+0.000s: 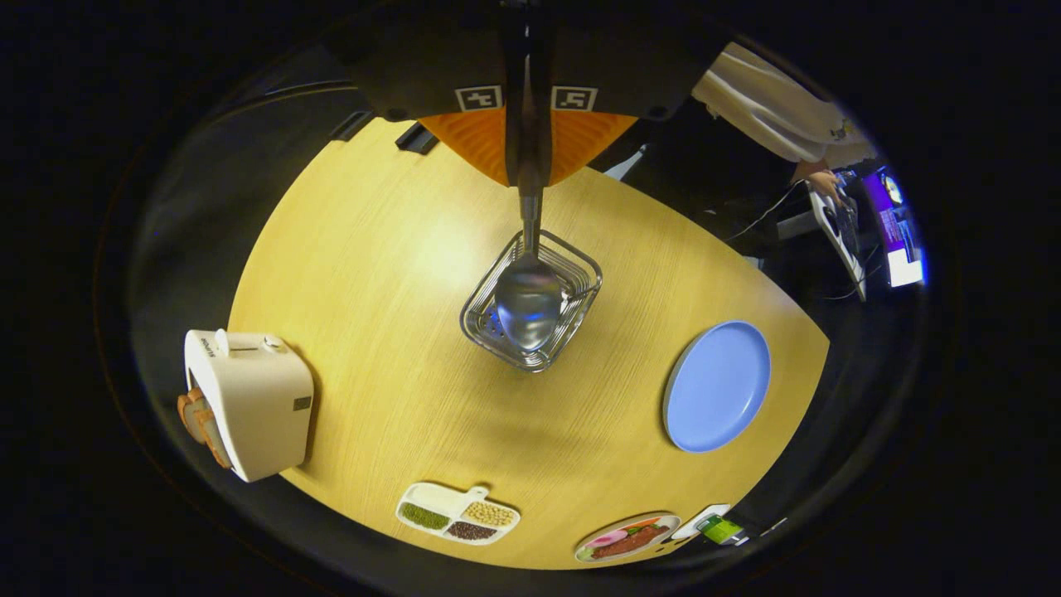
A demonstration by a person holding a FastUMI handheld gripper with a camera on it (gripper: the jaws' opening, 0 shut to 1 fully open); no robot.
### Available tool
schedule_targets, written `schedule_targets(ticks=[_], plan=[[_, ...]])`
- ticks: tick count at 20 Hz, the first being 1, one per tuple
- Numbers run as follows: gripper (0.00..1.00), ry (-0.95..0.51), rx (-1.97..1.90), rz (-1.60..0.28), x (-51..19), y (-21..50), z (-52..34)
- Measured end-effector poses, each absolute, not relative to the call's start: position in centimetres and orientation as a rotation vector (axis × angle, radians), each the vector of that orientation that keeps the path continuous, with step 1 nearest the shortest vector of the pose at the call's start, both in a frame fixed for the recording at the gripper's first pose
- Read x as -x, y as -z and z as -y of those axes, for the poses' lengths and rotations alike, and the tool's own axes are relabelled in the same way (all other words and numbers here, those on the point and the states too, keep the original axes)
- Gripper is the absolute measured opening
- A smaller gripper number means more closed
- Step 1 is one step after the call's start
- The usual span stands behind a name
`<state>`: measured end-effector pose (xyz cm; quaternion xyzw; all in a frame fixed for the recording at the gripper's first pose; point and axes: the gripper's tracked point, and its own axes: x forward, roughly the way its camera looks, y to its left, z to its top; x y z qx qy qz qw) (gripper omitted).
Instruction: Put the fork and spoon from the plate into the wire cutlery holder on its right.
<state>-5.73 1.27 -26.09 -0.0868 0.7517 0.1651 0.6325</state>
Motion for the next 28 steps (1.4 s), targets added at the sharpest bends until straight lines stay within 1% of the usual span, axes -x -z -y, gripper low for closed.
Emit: schedule_targets(ticks=[6,9,11,13,15,17,18,19,24,28], plan=[[0.08,-0.384,0.211,-1.805,4.8,27.4,-1.6],[0.08,-0.384,0.224,-1.813,4.4,27.6,-1.7],[0.13,-0.368,0.233,-1.796,3.7,27.4,-1.5],[0.30,-0.372,0.198,-1.777,3.4,26.8,-1.7],[0.70,-0.370,0.164,-1.744,3.1,26.1,-1.8],[0.75,-0.377,0.113,-1.706,3.0,25.1,-2.2],[0.95,-0.377,0.091,-1.688,3.0,24.5,-2.2],[1.00,-0.377,0.063,-1.666,2.9,23.9,-2.4],[1.00,-0.347,-0.013,-1.519,2.4,20.8,-1.8],[1.00,-0.275,-0.100,-1.358,1.4,18.0,-1.3]])
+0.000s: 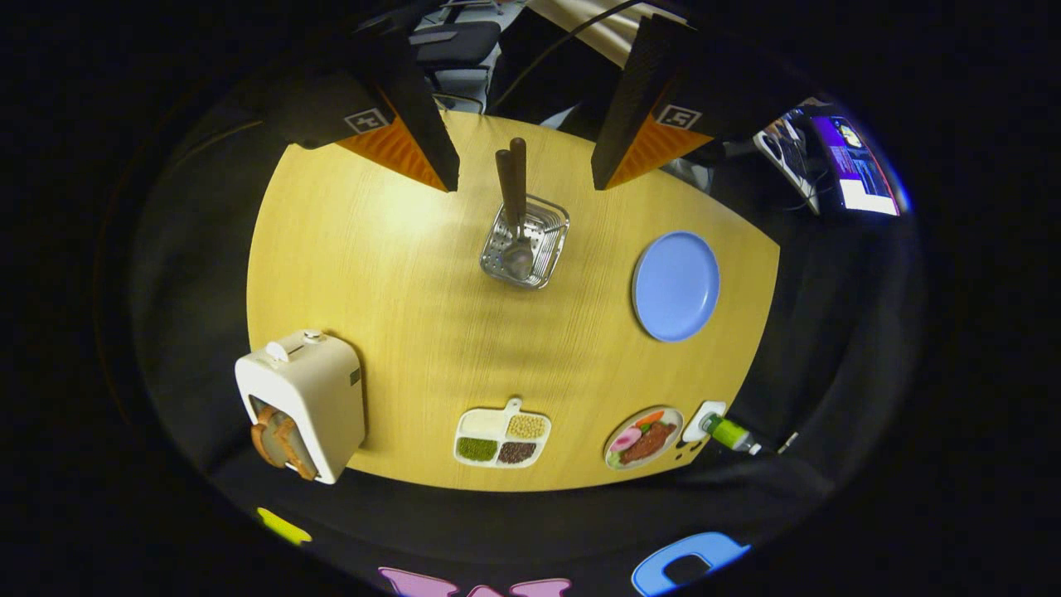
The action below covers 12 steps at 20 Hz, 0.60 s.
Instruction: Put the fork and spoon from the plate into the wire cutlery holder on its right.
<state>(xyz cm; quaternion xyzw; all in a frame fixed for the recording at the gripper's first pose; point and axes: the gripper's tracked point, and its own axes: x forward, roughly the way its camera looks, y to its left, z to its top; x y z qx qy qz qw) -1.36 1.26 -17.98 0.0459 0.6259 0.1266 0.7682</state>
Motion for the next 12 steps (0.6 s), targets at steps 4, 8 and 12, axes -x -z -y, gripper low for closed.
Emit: schedule_targets(ticks=[4,8,12], plan=[[1.00,-0.221,-0.126,-1.157,0.6,14.7,-1.4],[1.00,-0.198,-0.173,-0.960,0.6,11.0,-2.9],[1.00,-0.147,-0.202,-0.704,-2.2,6.3,-3.4]])
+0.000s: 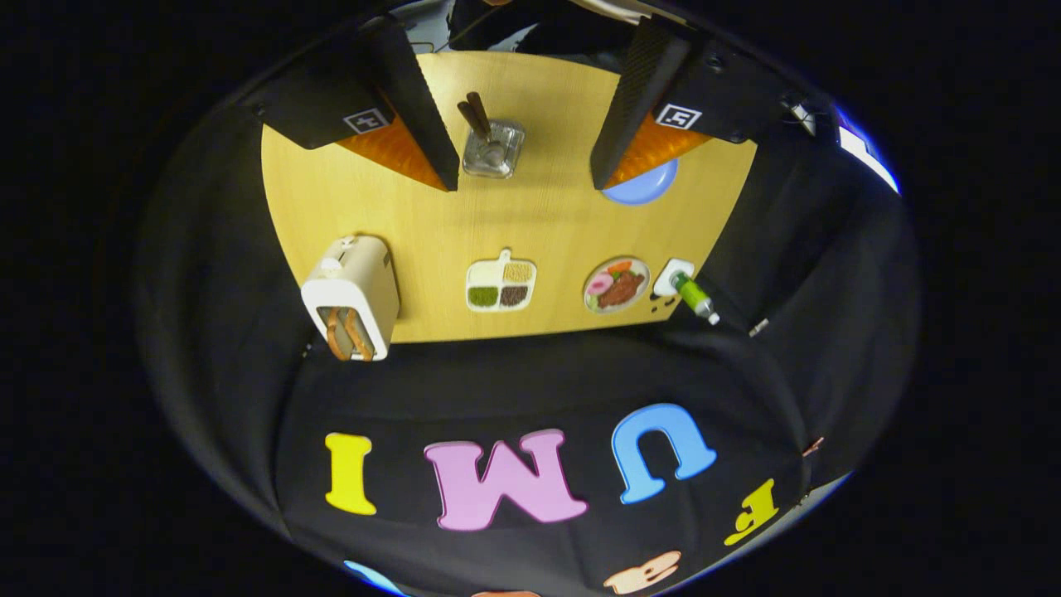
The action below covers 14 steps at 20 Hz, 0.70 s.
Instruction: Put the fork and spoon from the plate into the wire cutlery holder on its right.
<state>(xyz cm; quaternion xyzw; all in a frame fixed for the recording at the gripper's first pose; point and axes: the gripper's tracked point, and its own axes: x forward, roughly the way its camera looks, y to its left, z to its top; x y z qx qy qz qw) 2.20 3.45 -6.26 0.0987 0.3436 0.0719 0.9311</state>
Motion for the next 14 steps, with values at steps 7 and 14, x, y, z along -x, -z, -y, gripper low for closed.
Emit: schedule_targets(ticks=[7,14], plan=[[0.99,-0.009,-0.094,-0.265,-1.5,-4.3,-0.3],[0.99,0.103,-0.122,-0.159,2.5,-3.5,1.3]])
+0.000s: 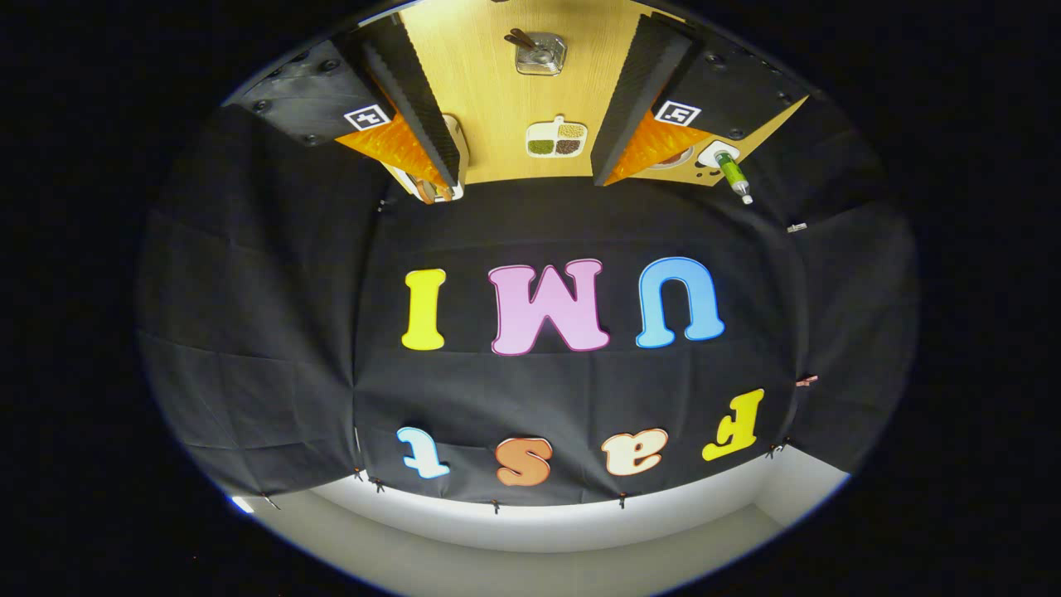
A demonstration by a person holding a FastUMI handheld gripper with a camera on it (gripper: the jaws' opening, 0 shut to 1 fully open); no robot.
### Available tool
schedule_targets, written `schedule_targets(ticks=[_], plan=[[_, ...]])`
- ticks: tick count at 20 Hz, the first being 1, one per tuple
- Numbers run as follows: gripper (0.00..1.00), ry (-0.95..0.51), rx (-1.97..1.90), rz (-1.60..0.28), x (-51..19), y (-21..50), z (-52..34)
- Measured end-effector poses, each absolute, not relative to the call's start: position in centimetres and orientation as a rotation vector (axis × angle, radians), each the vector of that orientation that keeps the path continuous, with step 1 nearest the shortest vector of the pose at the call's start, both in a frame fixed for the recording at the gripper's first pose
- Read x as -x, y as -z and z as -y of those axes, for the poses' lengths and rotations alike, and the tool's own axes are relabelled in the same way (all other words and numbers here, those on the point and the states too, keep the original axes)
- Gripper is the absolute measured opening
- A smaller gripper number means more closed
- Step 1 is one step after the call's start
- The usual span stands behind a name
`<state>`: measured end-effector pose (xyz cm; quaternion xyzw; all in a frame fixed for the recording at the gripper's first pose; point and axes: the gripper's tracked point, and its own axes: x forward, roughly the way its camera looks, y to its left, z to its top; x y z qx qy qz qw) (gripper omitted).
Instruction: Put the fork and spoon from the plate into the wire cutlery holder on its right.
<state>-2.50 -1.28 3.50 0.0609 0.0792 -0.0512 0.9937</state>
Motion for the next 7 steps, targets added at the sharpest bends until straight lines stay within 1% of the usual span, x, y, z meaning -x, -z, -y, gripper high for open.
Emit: schedule_targets(ticks=[4,7], plan=[[0.99,0.131,-0.157,-0.202,2.5,-1.3,2.0],[0.99,0.147,-0.156,-0.204,2.1,-1.3,2.5]])
